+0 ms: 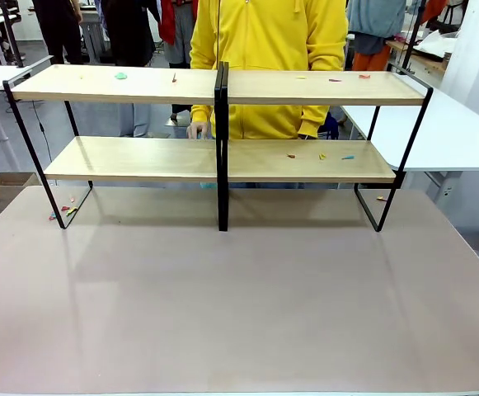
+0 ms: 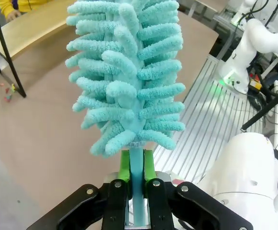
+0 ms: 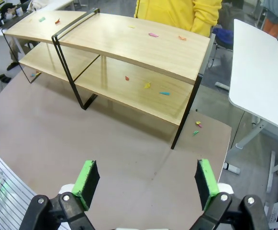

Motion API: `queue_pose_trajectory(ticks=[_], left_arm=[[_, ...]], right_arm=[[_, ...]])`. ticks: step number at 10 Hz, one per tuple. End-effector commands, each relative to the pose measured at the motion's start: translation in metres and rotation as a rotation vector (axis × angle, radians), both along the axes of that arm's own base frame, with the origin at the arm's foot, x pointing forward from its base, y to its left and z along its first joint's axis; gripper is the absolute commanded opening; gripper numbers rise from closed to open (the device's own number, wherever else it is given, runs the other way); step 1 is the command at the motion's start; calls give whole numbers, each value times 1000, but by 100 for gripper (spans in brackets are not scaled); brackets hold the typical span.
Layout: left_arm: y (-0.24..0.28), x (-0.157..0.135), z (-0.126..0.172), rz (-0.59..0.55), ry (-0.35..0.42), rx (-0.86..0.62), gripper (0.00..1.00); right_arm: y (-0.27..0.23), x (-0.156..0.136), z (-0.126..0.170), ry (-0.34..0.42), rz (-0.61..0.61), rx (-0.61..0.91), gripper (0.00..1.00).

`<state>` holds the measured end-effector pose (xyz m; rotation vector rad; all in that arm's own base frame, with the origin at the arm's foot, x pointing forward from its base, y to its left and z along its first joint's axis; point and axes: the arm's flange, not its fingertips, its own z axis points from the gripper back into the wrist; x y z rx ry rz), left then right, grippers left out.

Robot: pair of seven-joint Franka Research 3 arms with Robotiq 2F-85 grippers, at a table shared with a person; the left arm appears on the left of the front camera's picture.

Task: Clean the shelves.
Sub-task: Clean another randomly selected level of the Shelf with the Duster.

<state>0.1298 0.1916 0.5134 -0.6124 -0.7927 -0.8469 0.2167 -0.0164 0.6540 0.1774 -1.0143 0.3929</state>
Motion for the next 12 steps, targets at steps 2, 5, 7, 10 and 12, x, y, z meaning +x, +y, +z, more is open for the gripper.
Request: queue_pose_trajectory(ticks=[2,5,7,10,12], left_arm=[[-62,19,32,-193,65,199,13],[-187,92,53,-419,224,494,13],[-289,126,39,-385,289,533,13],[-317,114,22,-418,271,545,13],[-317,114,22,-418,271,545,13]], right_arm=[[-1,0,-1,-2,11,-1,100],[-1,0,-1,-2,11,-1,100],[-1,0,-1,-2,11,-1,100],[-1,0,-1,-2,11,-1,100],[-1,0,-1,-2,11,-1,100]])
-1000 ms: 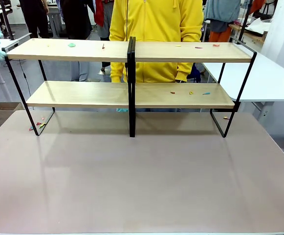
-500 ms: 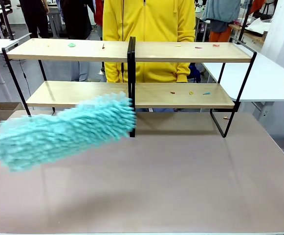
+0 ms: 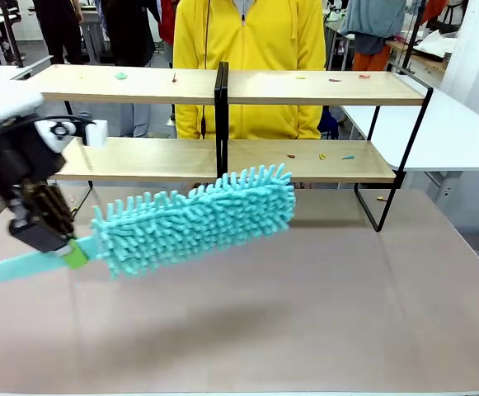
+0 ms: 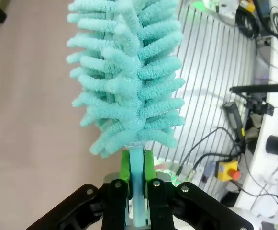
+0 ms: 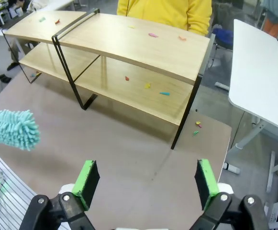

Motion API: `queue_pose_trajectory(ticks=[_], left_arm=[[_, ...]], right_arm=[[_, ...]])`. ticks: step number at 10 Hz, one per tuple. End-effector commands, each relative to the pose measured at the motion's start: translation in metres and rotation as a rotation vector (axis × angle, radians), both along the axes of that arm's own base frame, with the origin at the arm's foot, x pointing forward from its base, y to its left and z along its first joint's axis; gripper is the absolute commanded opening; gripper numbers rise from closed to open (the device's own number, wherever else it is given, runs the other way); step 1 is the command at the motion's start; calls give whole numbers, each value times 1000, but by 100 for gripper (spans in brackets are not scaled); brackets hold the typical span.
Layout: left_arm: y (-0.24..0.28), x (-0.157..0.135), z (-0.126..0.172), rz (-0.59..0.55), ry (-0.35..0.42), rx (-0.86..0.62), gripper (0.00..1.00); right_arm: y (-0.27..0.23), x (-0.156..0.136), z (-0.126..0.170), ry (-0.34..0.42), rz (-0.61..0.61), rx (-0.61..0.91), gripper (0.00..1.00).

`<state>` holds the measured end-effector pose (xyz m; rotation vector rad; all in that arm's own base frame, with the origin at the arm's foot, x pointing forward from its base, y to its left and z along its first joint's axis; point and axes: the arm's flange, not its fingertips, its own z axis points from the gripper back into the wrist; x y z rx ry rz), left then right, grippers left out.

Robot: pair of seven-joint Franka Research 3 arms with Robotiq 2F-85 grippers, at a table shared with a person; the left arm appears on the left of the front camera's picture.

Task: Clean the shelves.
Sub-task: Clean another randomly selected level of the Shelf with the Duster.

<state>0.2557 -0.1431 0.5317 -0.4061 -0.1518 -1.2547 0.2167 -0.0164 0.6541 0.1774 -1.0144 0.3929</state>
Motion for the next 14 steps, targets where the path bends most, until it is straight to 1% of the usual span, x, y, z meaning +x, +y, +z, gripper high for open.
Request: queue_pose_trajectory(ticks=[1,2,3,4,5,6,7,8,9,10,11,12,13,14], left_arm=[[-15,7,-5,0,12,-16,13],[-44,9,2,125,34,-56,13],[-85,27,4,137,87,-68,13],[-126,50,7,164,174,-18,13],[-161,64,12,284,184,-64,13],[-192,72,15,412,234,-93,13],[-216,76,15,492,245,-99,13],[-235,78,15,607,277,-133,13],[-238,70,17,584,277,-194,13],[-229,81,7,501,274,-95,13],[-229,81,7,501,274,-95,13],[-242,82,12,561,289,-126,13],[-241,74,8,635,211,-63,13],[-250,68,7,702,179,-48,13]], right_arm=[[-1,0,-1,-2,11,-1,100],[-1,0,-1,-2,11,-1,100],[-1,0,-1,-2,11,-1,100],[-1,0,-1,-2,11,-1,100],[-1,0,-1,-2,11,-1,100],[-1,0,-1,-2,11,-1,100],[-1,0,-1,-2,11,-1,100],[-1,0,-1,-2,11,-1,100],[-1,0,-1,-2,11,-1,100],[-1,0,-1,-2,11,-1,100],[-1,0,-1,-2,11,-1,100],[-1,0,-1,-2,11,-1,100],[-1,0,-1,-2,11,-1,100],[-1,0,-1,-2,11,-1,100]])
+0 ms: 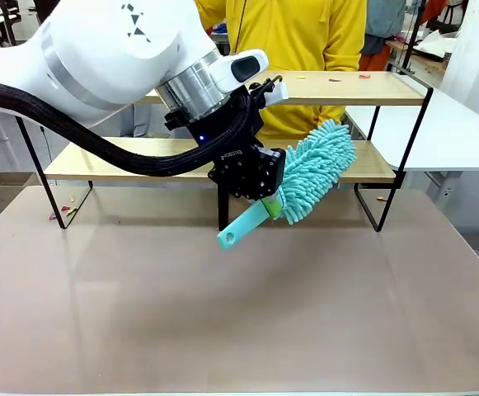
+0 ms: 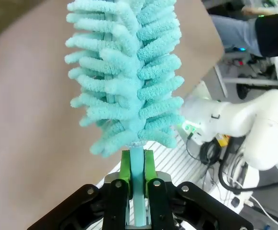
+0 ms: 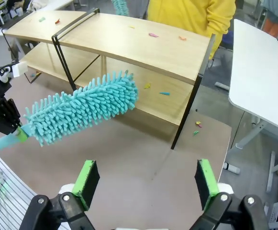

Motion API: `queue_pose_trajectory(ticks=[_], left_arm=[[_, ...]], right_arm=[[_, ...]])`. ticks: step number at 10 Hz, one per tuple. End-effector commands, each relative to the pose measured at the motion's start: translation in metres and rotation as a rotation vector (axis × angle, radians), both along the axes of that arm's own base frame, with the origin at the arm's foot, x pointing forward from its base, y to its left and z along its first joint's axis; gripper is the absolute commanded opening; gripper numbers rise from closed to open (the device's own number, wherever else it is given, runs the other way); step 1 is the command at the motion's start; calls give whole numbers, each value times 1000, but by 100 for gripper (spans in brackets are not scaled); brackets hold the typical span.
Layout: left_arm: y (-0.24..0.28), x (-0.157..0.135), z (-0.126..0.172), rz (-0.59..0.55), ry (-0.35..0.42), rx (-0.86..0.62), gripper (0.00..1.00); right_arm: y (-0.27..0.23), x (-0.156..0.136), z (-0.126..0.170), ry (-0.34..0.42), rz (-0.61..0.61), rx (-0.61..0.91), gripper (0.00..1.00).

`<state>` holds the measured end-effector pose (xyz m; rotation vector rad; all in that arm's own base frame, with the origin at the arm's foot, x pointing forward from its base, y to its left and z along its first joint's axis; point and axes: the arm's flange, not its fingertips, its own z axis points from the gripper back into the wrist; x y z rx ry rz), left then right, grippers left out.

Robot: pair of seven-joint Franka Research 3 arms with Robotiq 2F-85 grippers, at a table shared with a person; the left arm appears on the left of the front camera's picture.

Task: Clean the shelves.
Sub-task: Clean another randomly selected level of the Shelf with the Duster.

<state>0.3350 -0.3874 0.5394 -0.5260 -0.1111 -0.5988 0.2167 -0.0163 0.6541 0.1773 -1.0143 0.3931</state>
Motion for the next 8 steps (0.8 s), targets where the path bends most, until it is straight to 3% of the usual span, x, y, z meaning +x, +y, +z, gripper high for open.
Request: queue_pose_trajectory(ticks=[1,4,6,8], left_arm=[[-12,-15,-1,151,-46,58,13],[-21,-13,1,340,-35,82,13],[-20,1,5,527,-27,79,13],[-19,20,8,614,-46,84,13]], right_arm=[[-1,0,-1,-2,11,0,100],[-1,0,-1,-2,11,0,100],[-1,0,-1,-2,11,0,100],[-1,0,-1,-2,11,0,100]])
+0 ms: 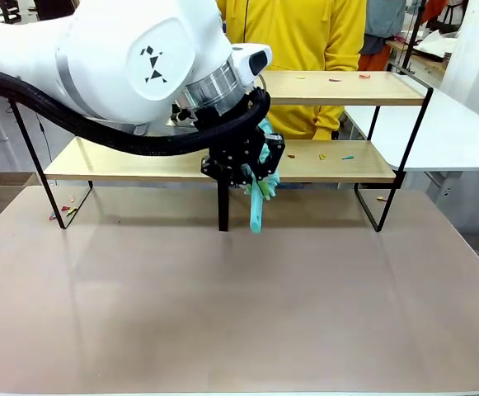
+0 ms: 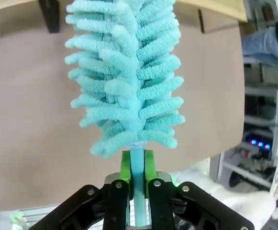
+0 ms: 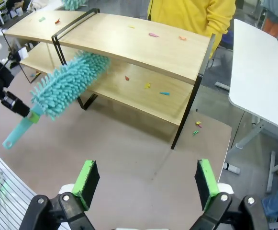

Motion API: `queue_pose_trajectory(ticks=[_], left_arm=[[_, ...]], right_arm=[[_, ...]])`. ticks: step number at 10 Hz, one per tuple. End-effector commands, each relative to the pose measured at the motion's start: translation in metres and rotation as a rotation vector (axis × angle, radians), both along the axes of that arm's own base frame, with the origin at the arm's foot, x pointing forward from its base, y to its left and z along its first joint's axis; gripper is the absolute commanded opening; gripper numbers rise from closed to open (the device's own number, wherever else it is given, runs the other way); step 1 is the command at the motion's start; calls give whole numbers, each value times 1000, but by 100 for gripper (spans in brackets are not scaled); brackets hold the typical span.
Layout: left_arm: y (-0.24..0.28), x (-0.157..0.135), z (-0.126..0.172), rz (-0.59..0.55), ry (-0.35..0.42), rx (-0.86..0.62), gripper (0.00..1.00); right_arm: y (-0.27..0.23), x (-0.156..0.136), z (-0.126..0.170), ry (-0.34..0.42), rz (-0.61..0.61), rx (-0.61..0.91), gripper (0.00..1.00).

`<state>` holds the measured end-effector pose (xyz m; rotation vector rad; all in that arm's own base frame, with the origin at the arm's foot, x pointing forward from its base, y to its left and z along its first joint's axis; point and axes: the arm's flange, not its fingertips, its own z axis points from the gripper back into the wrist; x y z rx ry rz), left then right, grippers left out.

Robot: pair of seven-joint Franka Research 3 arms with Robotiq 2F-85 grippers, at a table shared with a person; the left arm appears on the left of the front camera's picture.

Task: Clean the shelves.
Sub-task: Clean another randomly selected level of the Shelf with the Duster.

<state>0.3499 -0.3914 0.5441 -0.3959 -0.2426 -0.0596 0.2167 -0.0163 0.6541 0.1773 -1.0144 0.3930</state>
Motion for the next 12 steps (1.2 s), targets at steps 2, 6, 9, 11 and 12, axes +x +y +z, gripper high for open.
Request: queue_pose_trajectory(ticks=[2,6,9,11,12], left_arm=[[-25,28,-7,81,-25,33,13],[-59,73,-23,86,-23,113,13],[-93,93,-26,16,-5,154,13],[-120,108,-25,-28,1,202,13],[-134,118,-24,-49,13,219,13]], right_arm=[[-1,0,-1,-2,11,-1,100],[-1,0,-1,-2,11,-1,100],[-1,0,-1,-2,11,-1,100],[-1,0,-1,-2,11,-1,100],[-1,0,-1,-2,11,-1,100]])
